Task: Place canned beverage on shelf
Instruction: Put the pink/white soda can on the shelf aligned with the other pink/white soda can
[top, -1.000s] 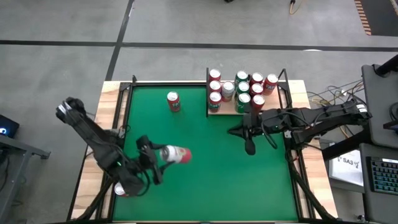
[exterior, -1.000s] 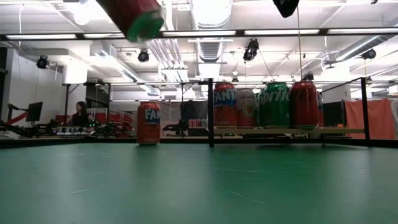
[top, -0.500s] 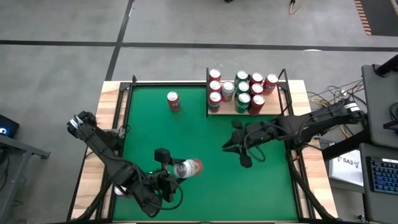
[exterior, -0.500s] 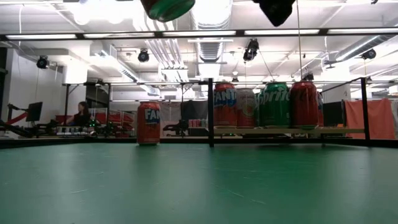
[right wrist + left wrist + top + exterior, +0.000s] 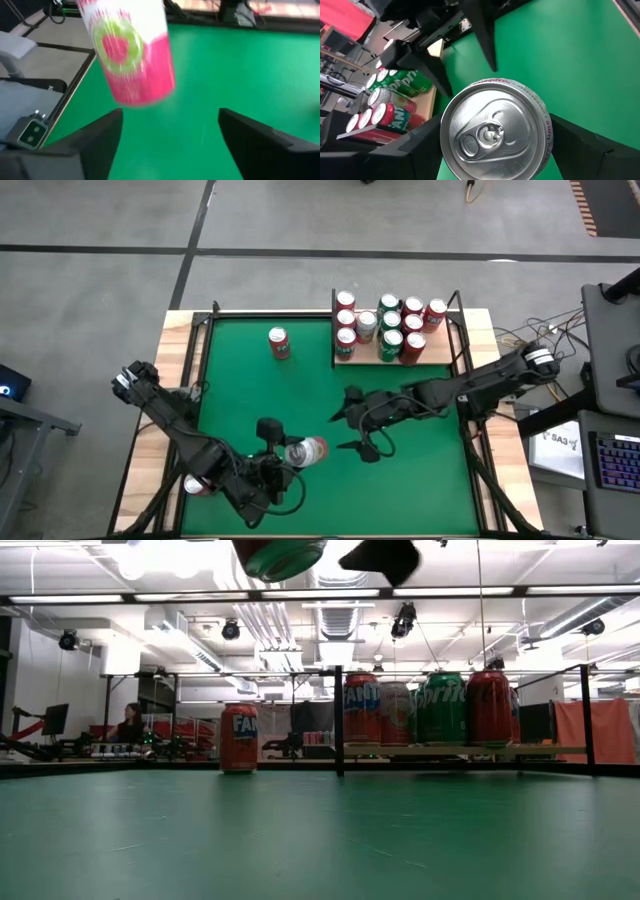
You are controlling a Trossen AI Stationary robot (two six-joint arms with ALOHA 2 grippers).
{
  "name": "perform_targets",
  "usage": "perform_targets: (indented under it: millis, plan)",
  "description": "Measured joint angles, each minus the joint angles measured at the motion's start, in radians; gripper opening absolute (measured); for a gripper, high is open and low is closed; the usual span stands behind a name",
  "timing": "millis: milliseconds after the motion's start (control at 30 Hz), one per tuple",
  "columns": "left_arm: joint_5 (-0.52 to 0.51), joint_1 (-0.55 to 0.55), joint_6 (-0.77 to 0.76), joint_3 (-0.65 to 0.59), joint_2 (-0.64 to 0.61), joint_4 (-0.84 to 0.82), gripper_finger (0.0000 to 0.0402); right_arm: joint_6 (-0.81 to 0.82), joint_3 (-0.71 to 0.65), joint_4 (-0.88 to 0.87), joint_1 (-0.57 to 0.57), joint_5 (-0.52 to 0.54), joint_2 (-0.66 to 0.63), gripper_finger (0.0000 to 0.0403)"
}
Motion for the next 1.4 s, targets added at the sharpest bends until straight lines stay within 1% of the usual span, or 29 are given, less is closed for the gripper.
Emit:
perform_targets:
  millis: [100, 167, 533, 633, 767, 800, 933, 1267, 1333, 1400]
  plan:
    - [0.008, 0.012, 0.004, -0.001, 0.000, -0.006, 0.0287, -0.040, 0.052, 0.001, 0.000, -0.044, 0.052, 0.0352]
    - [0.022, 0.021, 0.008, -0.001, 0.000, -0.007, 0.0287, -0.053, 0.090, 0.004, 0.001, -0.050, 0.082, 0.0361]
    - [0.029, 0.041, 0.075, -0.002, 0.000, -0.007, 0.0287, -0.107, 0.255, 0.003, 0.006, -0.058, 0.234, 0.0363]
    - [0.030, 0.042, 0.089, -0.003, 0.000, -0.008, 0.0288, -0.121, 0.272, 0.003, 0.006, -0.055, 0.252, 0.0344]
    - [0.048, 0.042, 0.091, -0.003, -0.001, -0.013, 0.0289, -0.117, 0.279, 0.001, 0.006, -0.042, 0.259, 0.0280]
    - [0.048, 0.042, 0.094, -0.003, 0.000, -0.013, 0.0289, -0.111, 0.279, 0.001, 0.007, -0.034, 0.259, 0.0273]
    - [0.052, 0.043, 0.114, -0.003, 0.000, -0.017, 0.0289, -0.090, 0.277, -0.008, 0.008, -0.006, 0.255, 0.0274]
    - [0.063, 0.051, 0.129, -0.003, -0.008, -0.009, 0.0290, -0.047, 0.277, -0.014, 0.010, 0.005, 0.248, 0.0273]
    - [0.078, 0.051, 0.132, -0.003, -0.009, -0.015, 0.0301, -0.040, 0.277, -0.012, 0.010, 0.007, 0.248, 0.0273]
    - [0.077, 0.052, 0.141, -0.003, -0.010, -0.021, 0.0325, -0.024, 0.275, -0.014, 0.010, 0.012, 0.248, 0.0274]
